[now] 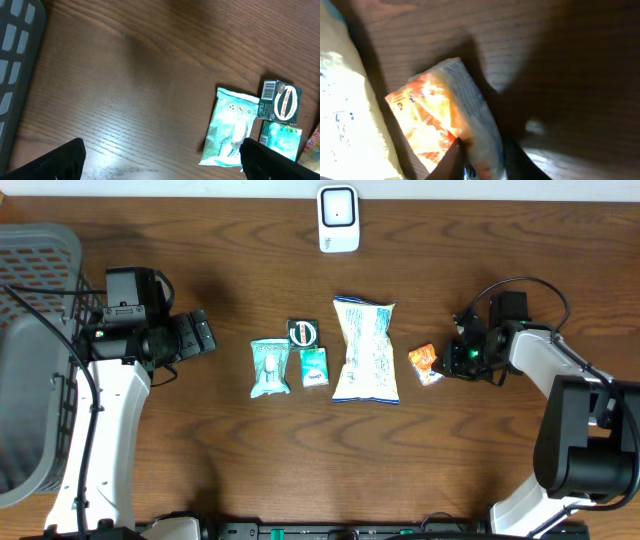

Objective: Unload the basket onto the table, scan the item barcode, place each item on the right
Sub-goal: 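Lift the Kleenex pack off the table with the right gripper, then carry the Kleenex pack toward the white scanner with right gripper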

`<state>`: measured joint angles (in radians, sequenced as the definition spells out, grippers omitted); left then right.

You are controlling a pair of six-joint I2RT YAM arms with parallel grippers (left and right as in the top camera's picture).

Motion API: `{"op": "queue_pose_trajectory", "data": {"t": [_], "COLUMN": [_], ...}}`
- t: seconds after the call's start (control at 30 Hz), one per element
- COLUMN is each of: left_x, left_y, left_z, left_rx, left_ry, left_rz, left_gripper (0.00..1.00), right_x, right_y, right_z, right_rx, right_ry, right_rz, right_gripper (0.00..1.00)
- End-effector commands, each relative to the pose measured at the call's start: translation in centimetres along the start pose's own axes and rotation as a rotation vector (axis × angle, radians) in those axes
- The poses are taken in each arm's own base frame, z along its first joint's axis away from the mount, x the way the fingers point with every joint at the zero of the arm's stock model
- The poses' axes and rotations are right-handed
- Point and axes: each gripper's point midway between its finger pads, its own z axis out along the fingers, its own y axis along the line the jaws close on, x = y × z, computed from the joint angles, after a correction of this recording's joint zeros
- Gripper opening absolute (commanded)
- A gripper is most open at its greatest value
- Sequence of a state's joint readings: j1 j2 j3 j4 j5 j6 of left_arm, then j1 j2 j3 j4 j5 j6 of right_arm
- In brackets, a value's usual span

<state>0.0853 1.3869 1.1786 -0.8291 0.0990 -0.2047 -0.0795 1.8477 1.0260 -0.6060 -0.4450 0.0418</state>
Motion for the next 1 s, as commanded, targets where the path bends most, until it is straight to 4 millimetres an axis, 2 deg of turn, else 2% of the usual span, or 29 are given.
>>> {"op": "queue_pose_trajectory", "data": {"t": [0.0,0.07,0.1,0.23,0.4,0.43,0.5,0.73,0.9,0.97], "left_x": [-0.3,-0.3,-0.3,-0.3,-0.3,-0.3,-0.3,-0.3,-0.3,-0.3], "left_y": [0.1,0.1,0.1,0.1,0.1,0.1,0.1,0.1,0.1,0.1], "left_z": [0.0,0.0,0.0,0.0,0.0,0.0,0.0,0.0,0.0,0.0], "left_rx": [-0.003,-0.003,-0.002,-0.002,-0.002,-0.003,-0.002,-0.002,-0.002,-0.002], "left_ry": [-0.003,-0.003,-0.003,-0.003,-0.003,-0.003,-0.003,-0.003,-0.003,-0.003], "left_rz": [0.010,0.010,0.010,0.010,0.010,0.010,0.010,0.010,0.010,0.010], "left_gripper": [0.98,0.98,0.98,0.98,0.98,0.98,0.98,0.98,0.98,0.98], "right_x": [1.2,1.1,1.1,0.6,-1.6,-2.1,-2.9,-3.5,-3.4,-3.4], "right_y": [-1.2,-1.4,-1.4,0.5,7.9,9.6,11.2,13.2,14.0,14.0], "right_z": [1.8,1.7,1.6,-0.1,-6.8,-9.4,-12.5,-17.0,-18.9,-18.9], "right_rx": [0.024,0.024,0.022,-0.067,-0.456,-0.570,-0.711,-0.987,-1.101,-1.104], "right_ry": [0.056,0.052,0.051,0.039,-0.086,-0.130,-0.174,-0.139,-0.043,-0.003], "right_rz": [0.058,0.081,0.093,0.100,0.020,0.021,0.037,0.105,0.191,0.256], "right_gripper": [0.08,0.01,0.01,0.01,0.01,0.01,0.01,0.01,0.01,0.01]}}
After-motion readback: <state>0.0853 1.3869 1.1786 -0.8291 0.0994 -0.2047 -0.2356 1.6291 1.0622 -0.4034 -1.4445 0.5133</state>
